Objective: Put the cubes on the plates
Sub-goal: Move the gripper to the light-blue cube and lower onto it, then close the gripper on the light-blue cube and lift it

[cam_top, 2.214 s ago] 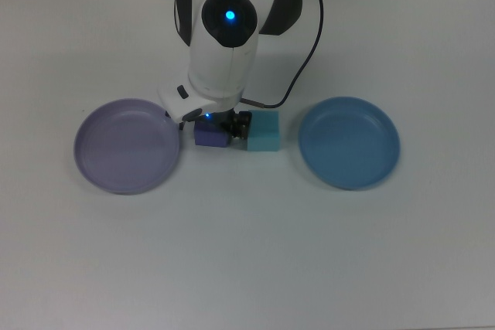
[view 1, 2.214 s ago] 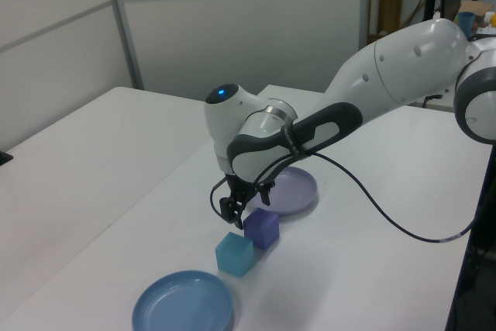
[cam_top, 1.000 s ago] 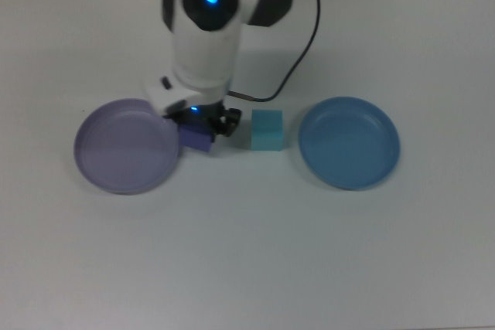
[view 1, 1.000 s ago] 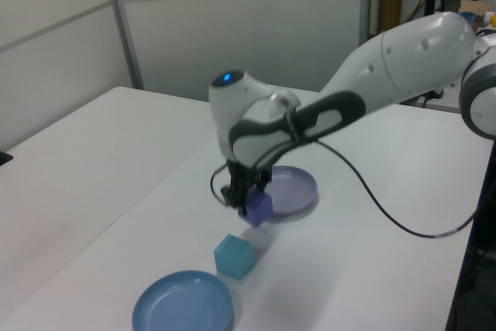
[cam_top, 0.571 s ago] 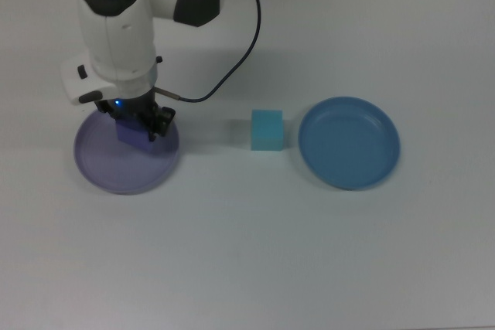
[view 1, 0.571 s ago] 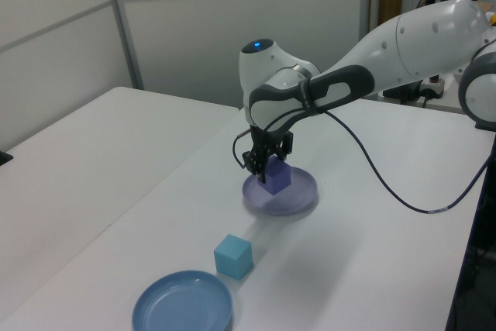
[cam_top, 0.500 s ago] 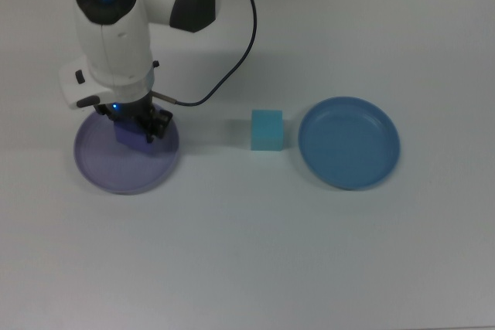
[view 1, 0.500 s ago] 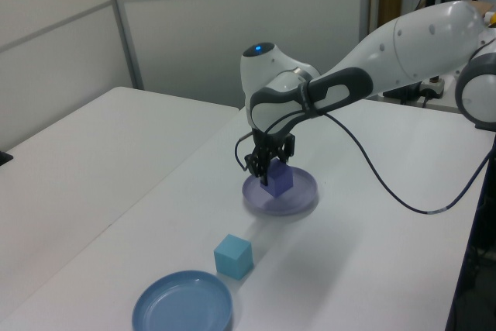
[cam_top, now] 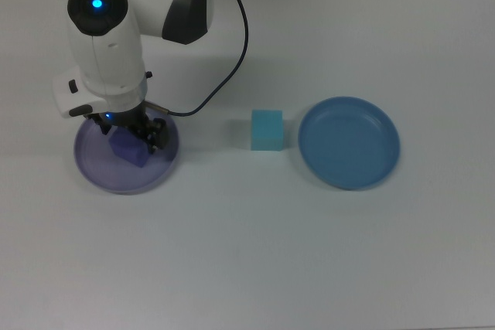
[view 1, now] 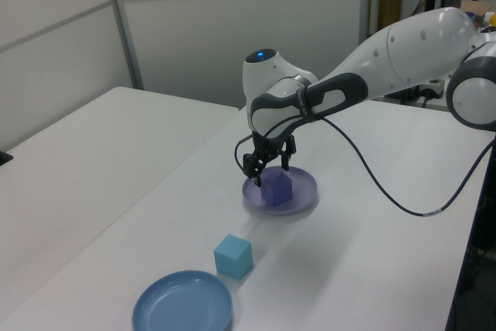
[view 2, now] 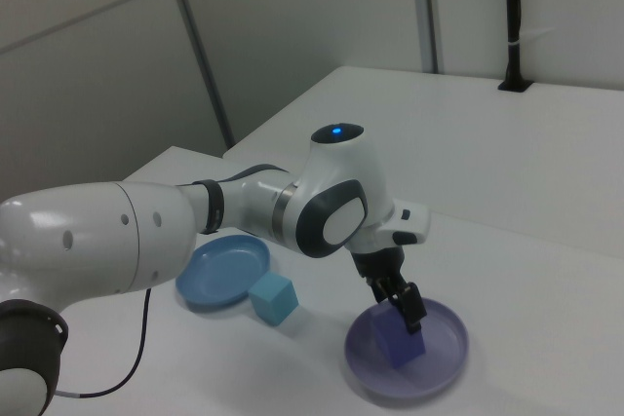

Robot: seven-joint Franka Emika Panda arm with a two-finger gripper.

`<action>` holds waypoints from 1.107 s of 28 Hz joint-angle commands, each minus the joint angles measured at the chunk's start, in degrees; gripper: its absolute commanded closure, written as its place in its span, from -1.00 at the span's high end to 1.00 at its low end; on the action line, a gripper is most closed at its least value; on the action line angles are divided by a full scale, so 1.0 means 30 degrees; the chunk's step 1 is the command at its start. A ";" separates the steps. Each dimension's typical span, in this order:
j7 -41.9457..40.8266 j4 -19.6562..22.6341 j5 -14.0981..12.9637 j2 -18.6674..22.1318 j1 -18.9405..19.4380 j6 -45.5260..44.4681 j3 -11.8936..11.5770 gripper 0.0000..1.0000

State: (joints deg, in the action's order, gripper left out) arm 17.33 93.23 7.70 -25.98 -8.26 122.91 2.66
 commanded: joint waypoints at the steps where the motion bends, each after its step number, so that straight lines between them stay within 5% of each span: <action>1: -0.0182 0.0036 -0.0574 0.0604 -0.0029 -0.0129 0.0137 1.00; 9: -0.2203 0.0124 -0.0721 0.1132 0.1315 -0.2413 0.1045 1.00; 31: -0.1091 0.1149 -0.0750 0.1337 0.6825 -0.3792 0.1046 1.00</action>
State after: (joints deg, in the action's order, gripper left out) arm 13.13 94.28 6.68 -23.18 9.63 112.37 6.44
